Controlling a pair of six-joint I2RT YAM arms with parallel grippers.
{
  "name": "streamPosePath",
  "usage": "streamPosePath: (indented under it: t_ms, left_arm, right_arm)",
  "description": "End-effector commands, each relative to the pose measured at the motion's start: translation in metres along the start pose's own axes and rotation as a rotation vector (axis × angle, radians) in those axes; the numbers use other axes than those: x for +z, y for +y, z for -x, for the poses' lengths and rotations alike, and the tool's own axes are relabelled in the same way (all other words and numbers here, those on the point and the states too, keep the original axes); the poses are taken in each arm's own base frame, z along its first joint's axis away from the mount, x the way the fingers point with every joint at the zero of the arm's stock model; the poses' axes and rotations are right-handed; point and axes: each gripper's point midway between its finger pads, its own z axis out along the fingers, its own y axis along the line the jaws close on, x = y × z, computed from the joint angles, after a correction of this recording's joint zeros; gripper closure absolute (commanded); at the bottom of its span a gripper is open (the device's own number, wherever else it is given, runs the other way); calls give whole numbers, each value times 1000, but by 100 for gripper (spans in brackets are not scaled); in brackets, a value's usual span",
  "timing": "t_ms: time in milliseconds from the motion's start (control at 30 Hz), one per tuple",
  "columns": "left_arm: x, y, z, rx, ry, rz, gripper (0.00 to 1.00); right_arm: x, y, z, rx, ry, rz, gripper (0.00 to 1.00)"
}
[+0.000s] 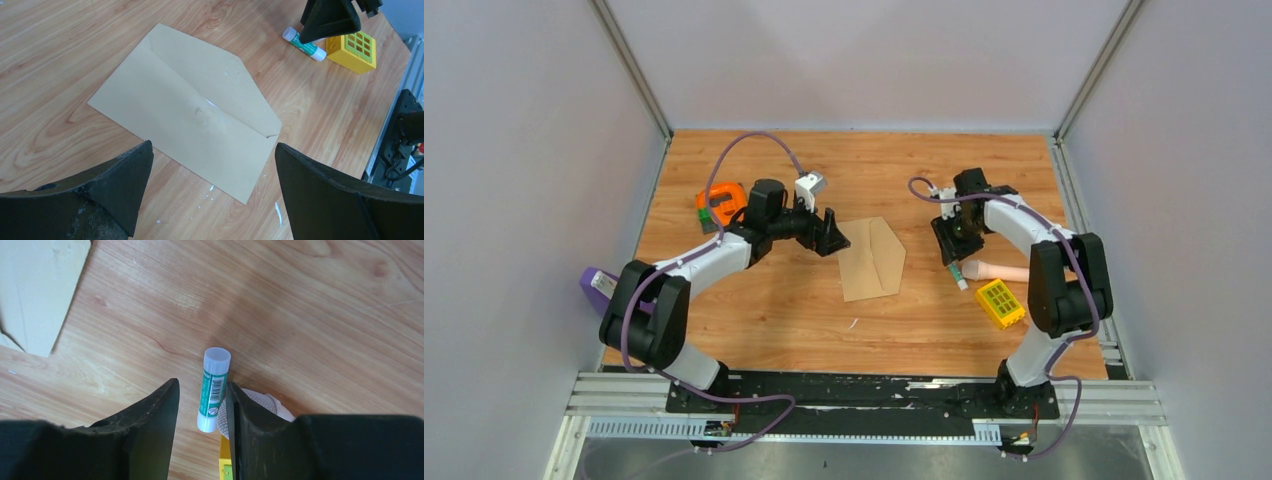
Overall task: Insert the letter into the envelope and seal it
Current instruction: Open the solid glue cap from the solid glue.
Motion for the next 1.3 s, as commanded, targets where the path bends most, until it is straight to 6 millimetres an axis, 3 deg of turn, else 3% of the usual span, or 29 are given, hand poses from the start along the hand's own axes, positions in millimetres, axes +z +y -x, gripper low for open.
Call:
streamPosePath:
  t_ms: [0, 367, 600, 800, 900, 1067, 1200, 1267]
  left_arm:
    - [-3, -1, 11, 38, -30, -1, 0]
    - [-5, -2, 13, 46, -44, -4, 0]
    - [-6, -3, 12, 49, -46, -4, 0]
    - [-6, -3, 13, 49, -47, -6, 0]
    - [-6, -4, 13, 49, -50, -6, 0]
    - [-8, -8, 18, 48, -67, -18, 0]
    - [-11, -14, 23, 55, -80, -37, 0]
    - [-13, -17, 27, 72, -81, -44, 0]
  right_arm:
    - [15, -4, -1, -57, 28, -61, 59]
    - [31, -6, -16, -105, 106, -127, 60]
    - [30, -11, -21, -139, 127, -180, 64]
    - [30, -5, -19, -155, 123, -160, 89]
    - [29, 6, -13, -148, 101, -103, 100]
    - [12, 28, 8, -132, 14, 6, 100]
    - [-16, 54, 35, -116, -102, 145, 100]
    - [-39, 65, 54, -111, -181, 222, 100]
